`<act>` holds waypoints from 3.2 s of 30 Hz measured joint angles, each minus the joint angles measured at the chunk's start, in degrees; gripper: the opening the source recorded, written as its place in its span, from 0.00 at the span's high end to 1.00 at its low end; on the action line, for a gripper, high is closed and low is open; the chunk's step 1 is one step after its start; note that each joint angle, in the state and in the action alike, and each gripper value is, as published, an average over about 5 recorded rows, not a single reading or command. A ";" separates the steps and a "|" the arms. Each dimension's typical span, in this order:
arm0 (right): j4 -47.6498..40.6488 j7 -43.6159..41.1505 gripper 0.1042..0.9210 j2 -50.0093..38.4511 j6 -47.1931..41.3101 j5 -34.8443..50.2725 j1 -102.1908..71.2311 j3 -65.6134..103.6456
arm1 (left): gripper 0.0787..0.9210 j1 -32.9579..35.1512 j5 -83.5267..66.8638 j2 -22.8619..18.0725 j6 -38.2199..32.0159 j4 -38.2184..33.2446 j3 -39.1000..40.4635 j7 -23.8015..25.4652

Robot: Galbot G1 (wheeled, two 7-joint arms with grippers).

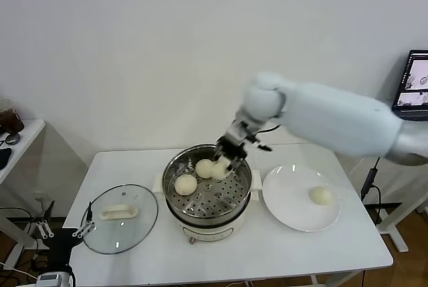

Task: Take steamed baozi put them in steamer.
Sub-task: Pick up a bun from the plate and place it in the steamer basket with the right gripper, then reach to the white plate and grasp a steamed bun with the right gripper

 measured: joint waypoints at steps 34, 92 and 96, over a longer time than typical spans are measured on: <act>-0.91 2.46 0.25 7.86 18.72 -13.87 -3.65 -5.22 | 0.12 -0.75 0.14 -0.75 0.00 0.71 0.32 -0.02; -20.11 1.41 0.12 -22.53 -11.28 -22.00 -34.34 28.69 | 0.12 -1.32 1.77 0.82 0.53 1.11 2.28 0.38; -22.62 1.80 0.12 -21.01 -10.25 -24.03 -36.01 30.83 | 0.12 -1.49 1.88 0.74 0.60 1.11 2.51 0.36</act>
